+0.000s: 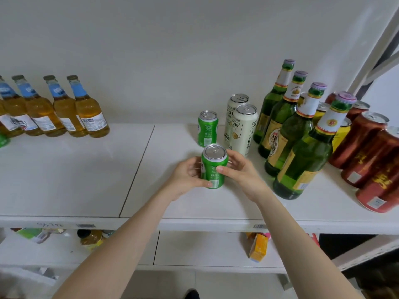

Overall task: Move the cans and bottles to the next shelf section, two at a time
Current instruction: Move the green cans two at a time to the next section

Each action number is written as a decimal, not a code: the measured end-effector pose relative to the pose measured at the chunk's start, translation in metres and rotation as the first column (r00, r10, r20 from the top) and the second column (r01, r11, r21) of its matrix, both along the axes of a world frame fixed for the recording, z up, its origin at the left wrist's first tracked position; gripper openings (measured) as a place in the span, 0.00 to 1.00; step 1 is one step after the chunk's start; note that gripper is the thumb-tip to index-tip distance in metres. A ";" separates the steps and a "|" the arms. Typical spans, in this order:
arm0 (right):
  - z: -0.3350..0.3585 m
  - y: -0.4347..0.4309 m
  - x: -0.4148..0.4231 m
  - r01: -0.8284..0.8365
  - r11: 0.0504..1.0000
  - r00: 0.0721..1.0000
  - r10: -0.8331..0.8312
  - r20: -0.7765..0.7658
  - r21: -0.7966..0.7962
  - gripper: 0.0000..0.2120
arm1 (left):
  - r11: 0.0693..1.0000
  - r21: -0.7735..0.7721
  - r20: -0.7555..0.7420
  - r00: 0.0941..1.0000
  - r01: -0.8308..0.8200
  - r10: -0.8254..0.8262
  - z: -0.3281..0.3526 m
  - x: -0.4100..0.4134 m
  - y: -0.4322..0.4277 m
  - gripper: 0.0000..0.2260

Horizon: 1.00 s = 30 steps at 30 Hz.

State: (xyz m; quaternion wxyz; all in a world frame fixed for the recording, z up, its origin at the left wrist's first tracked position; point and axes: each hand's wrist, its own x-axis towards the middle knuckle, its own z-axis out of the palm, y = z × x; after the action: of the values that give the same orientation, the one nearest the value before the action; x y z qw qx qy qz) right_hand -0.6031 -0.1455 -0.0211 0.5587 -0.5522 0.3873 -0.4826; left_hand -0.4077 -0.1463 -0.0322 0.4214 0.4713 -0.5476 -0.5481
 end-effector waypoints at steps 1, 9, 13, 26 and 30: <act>0.000 -0.006 0.001 0.005 1.000 1.000 -0.005 -0.004 -0.003 0.27 | 1.000 -0.005 0.007 1.000 -0.004 0.004 0.000 0.001 -0.006 0.31; -0.003 -0.047 0.013 0.084 0.997 0.996 -0.084 0.028 0.003 0.23 | 0.999 -0.032 0.041 0.999 -0.023 0.024 0.001 0.008 -0.050 0.30; -0.008 -0.059 0.020 0.133 0.991 0.990 -0.132 0.049 -0.001 0.21 | 0.998 -0.042 0.044 0.998 -0.038 0.040 0.002 0.010 -0.064 0.29; -0.010 -0.080 0.038 0.231 0.972 0.971 -0.228 0.070 -0.044 0.21 | 0.997 -0.054 0.057 0.996 -0.061 0.064 0.000 0.016 -0.095 0.29; -0.008 -0.083 0.040 0.232 0.972 0.971 -0.229 0.070 -0.037 0.22 | 0.997 -0.054 0.062 0.996 -0.057 0.060 0.001 0.017 -0.100 0.28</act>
State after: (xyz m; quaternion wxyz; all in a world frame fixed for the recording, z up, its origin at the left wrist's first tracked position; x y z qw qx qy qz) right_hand -0.5628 -0.2285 -0.0289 0.4987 -0.5001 0.4194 -0.5704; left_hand -0.3903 -0.2460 -0.0312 0.4318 0.4932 -0.5606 -0.5060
